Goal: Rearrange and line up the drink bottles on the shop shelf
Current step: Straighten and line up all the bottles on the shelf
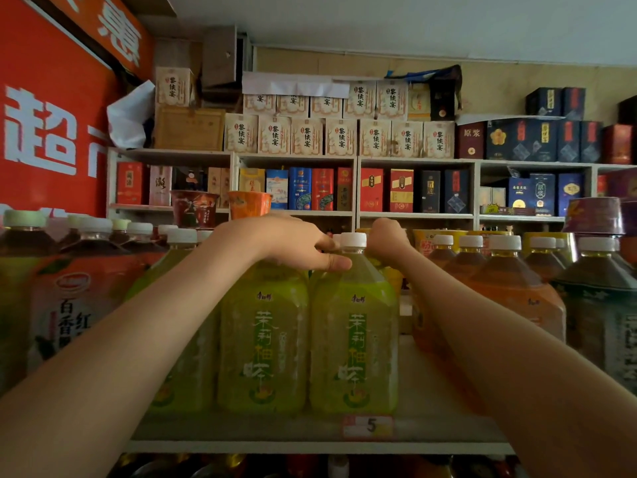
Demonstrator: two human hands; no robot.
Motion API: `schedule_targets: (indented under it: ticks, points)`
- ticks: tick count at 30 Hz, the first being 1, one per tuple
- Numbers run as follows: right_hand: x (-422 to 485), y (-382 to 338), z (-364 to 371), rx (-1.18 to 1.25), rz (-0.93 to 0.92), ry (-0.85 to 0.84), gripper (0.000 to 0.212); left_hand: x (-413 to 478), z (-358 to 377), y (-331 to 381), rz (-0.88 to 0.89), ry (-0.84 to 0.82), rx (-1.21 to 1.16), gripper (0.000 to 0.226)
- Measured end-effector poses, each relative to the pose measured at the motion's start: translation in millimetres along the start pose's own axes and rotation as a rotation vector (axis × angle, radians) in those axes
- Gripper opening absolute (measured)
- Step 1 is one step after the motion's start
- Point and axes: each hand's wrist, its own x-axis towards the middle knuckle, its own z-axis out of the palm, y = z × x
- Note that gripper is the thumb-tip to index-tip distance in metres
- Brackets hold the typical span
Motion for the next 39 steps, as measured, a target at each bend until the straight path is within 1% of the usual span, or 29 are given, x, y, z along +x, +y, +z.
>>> schedule_targets:
  ticks: [4, 5, 7, 9, 12, 14, 16, 18, 19, 21, 23, 24, 25, 27, 29, 33, 35, 36, 39]
  points:
    - [-0.1, -8.1, 3.2, -0.087, -0.045, -0.062, 0.031, -1.2, -0.5, 0.6, 0.007, 0.002, 0.013, 0.071]
    - [-0.1, -8.5, 3.7, -0.085, -0.047, -0.071, 0.027, -1.4, -0.5, 0.8, 0.011, 0.004, 0.012, 0.071]
    - [3.2, -8.8, 3.8, -0.062, -0.079, -0.06, 0.013, -1.5, -0.2, 1.1, 0.018, 0.007, 0.006, 0.07]
    - [6.0, -13.8, 6.1, -0.027, -0.106, -0.056, 0.022, -1.4, 0.1, -0.1, 0.022, 0.012, 0.003, 0.068]
    - [4.5, -21.6, 10.4, -0.053, -0.085, -0.118, 0.015, -0.7, 0.9, -2.4, 0.022, 0.014, 0.002, 0.067]
    - [4.2, -20.4, 13.3, -0.08, -0.05, -0.136, 0.025, -0.7, 2.3, -1.8, 0.025, 0.015, 0.026, 0.068]
    - [0.4, -16.7, 13.0, -0.069, -0.052, -0.157, 0.016, -0.9, 3.3, -1.5, 0.028, 0.023, 0.039, 0.075]
    - [-5.5, -13.1, 9.6, 0.103, -0.026, -0.176, 0.028, -1.1, 4.5, -2.5, 0.021, 0.05, 0.03, 0.084]
    - [-12.1, -14.0, 6.0, 0.214, -0.003, -0.176, 0.032, -2.1, 6.1, -3.5, 0.017, 0.08, 0.023, 0.084]
    - [-27.0, -17.8, -2.5, 0.398, 0.039, -0.166, 0.035, -6.9, 10.5, -5.1, 0.007, 0.19, -0.015, 0.077]
    - [-43.7, -19.7, -12.2, 0.584, 0.117, -0.143, 0.034, -13.4, 14.8, -4.2, 0.0, 0.312, -0.096, 0.079]
    - [-54.2, -21.2, -17.7, 0.623, 0.139, -0.128, 0.031, -17.7, 16.3, -2.9, -0.004, 0.371, -0.112, 0.082]
    - [-63.8, -20.6, -23.1, 0.593, 0.134, -0.098, 0.026, -22.0, 17.0, 0.3, -0.005, 0.439, -0.098, 0.083]
    - [-84.3, -13.8, -34.0, 0.505, 0.058, -0.007, 0.022, -27.3, 19.6, 12.3, -0.017, 0.602, -0.062, 0.081]
    - [-103.7, -3.4, -45.9, 0.458, -0.046, 0.093, 0.019, -31.8, 23.8, 32.1, -0.026, 0.749, -0.127, 0.075]
    - [-137.8, 26.5, -78.7, 0.377, -0.133, 0.269, 0.03, -38.5, 37.7, 96.5, 0.058, 0.923, -0.329, 0.059]
    - [-153.0, 42.2, -94.4, 0.352, -0.192, 0.369, 0.03, -36.6, 46.1, 128.0, 0.099, 0.951, -0.416, 0.055]
    - [-160.3, 52.2, -101.3, 0.34, -0.221, 0.41, 0.031, -33.5, 50.4, 142.5, 0.107, 0.938, -0.483, 0.057]
    - [-173.9, 87.4, -113.6, 0.325, -0.248, 0.478, 0.038, -19.0, 60.5, 180.1, 0.06, 0.792, -0.8, 0.074]
